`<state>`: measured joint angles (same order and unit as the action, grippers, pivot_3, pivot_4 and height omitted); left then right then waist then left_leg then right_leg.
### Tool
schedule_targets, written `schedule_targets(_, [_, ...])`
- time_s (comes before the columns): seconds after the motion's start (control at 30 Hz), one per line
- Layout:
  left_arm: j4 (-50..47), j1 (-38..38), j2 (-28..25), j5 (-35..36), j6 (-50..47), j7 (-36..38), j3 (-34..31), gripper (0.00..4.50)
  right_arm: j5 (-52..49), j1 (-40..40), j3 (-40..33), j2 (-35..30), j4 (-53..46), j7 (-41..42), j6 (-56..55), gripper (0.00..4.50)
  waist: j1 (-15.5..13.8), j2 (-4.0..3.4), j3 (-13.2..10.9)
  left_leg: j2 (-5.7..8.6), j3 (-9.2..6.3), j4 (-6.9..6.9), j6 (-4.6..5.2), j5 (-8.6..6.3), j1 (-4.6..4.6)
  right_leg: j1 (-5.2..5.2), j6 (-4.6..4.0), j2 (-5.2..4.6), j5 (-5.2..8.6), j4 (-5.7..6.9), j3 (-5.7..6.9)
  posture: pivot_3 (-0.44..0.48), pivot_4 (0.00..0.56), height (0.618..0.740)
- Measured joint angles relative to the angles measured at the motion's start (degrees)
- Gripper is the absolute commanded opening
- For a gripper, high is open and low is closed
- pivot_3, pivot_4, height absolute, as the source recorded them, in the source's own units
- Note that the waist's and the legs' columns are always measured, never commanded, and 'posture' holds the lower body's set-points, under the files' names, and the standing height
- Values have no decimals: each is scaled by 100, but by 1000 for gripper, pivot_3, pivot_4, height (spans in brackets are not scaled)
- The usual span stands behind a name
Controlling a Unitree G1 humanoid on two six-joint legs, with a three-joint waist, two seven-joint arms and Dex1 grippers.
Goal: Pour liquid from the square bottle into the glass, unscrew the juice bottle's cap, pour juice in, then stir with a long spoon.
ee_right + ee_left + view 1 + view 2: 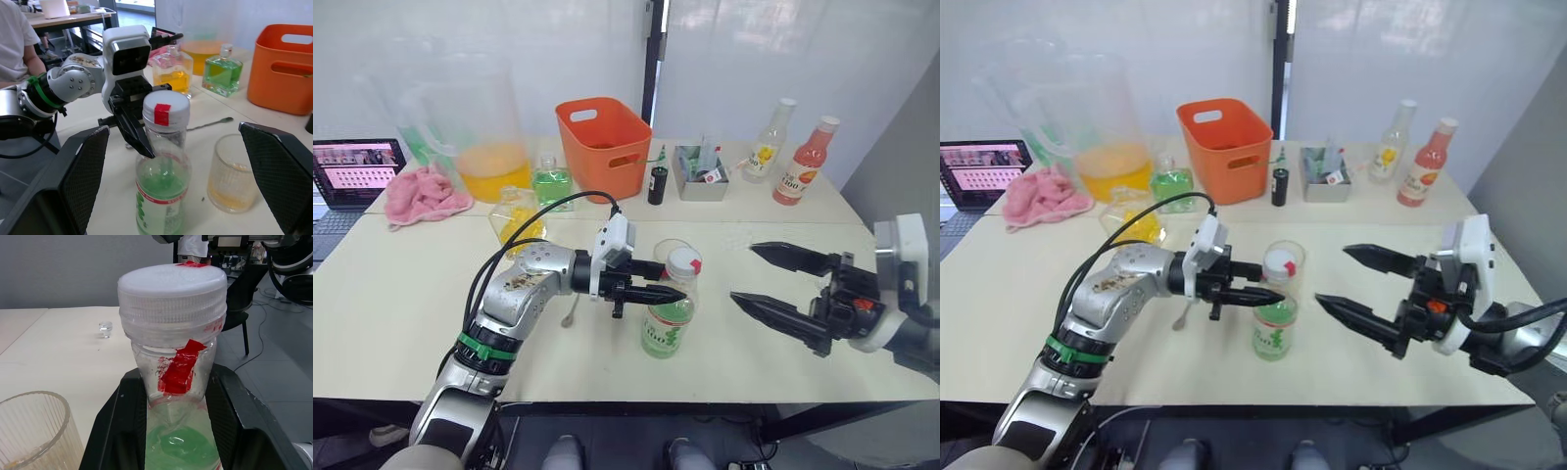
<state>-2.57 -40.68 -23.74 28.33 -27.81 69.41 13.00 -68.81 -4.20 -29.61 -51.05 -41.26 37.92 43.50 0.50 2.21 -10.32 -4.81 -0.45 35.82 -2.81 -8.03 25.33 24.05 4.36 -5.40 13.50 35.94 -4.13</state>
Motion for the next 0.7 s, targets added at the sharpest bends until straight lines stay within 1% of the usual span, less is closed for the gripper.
schedule_targets(0.2, [-118,16,-86,3,-84,7,-1,1202,2,13,159,1,9,-67,-11,4500,17,0,0,0,-3,-1,1,0,1,2,0,2,0,2,0,0,150,738])
schedule_targets(0.23, [-138,16,-98,5,-111,1,-2,2001,3,25,158,1,14,-58,-27,4500,18,0,0,-1,-3,-1,0,0,0,2,0,2,0,1,0,0,150,738])
schedule_targets(0.3, [-162,16,-105,21,-140,-6,-8,2411,6,47,152,-1,27,-36,-54,4500,20,0,0,-1,-3,-1,0,0,0,2,0,3,0,2,0,0,150,738])
schedule_targets(0.33, [-195,17,-113,31,-169,1,-7,2801,12,91,118,-22,45,17,-62,4500,19,0,0,-1,-3,-1,0,0,0,2,0,3,0,2,0,0,150,738])
schedule_targets(0.4, [-232,22,-132,61,-250,15,-7,3403,30,150,31,-62,104,89,-63,4500,19,0,0,0,-4,0,0,0,0,1,0,3,0,2,0,0,150,738])
schedule_targets(0.5, [-345,47,-105,216,-351,32,-48,3403,70,273,-121,-127,186,200,-74,4500,18,0,0,0,-4,0,0,0,0,1,0,3,0,2,0,0,150,738])
schedule_targets(0.7, [-423,47,-71,325,-424,-38,-56,3403,129,301,-155,-134,235,283,-87,4500,19,0,0,0,-5,1,1,0,0,1,0,4,0,2,0,0,150,738])
